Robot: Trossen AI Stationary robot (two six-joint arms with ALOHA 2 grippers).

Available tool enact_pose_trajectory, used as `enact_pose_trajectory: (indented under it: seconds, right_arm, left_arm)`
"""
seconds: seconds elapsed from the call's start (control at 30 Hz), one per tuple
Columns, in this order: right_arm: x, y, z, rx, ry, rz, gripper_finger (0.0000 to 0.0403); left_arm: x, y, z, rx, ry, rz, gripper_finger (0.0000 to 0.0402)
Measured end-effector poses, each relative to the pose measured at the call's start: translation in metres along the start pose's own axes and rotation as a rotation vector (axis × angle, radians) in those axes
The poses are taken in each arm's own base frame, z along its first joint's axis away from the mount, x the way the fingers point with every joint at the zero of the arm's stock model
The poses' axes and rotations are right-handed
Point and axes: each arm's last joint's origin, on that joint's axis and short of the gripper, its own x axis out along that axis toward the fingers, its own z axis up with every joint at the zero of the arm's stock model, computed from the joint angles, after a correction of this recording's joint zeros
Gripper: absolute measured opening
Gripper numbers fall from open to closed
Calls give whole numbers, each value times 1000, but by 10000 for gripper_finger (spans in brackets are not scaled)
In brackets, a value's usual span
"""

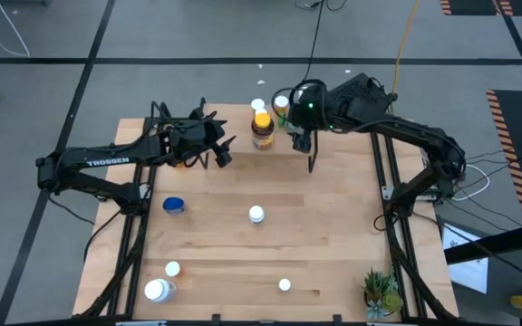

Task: Pick and place medicine bottles onto shelf by color
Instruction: Adjust the pill bottles on the shelf

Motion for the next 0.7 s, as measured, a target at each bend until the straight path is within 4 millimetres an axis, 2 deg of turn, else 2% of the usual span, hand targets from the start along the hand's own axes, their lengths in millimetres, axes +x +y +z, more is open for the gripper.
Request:
enact_pose_trajectory:
  seconds: [0.2, 0.4, 0.53, 0.7]
  right_arm:
    - [18, -4, -15, -106, 41, -102, 314]
    - [31, 0, -24, -189, 23, -109, 314]
    - [37, 1, -27, -224, 0, -127, 314]
    - [56, 2, -27, -280, -8, -145, 314]
  left_arm:
    - [0, 0, 0, -3, -3, 1, 257]
    - [0, 0, 1, -13, -12, 3, 257]
    - [0, 0, 1, -18, -13, 3, 257]
    - [0, 0, 2, -21, -15, 3, 257]
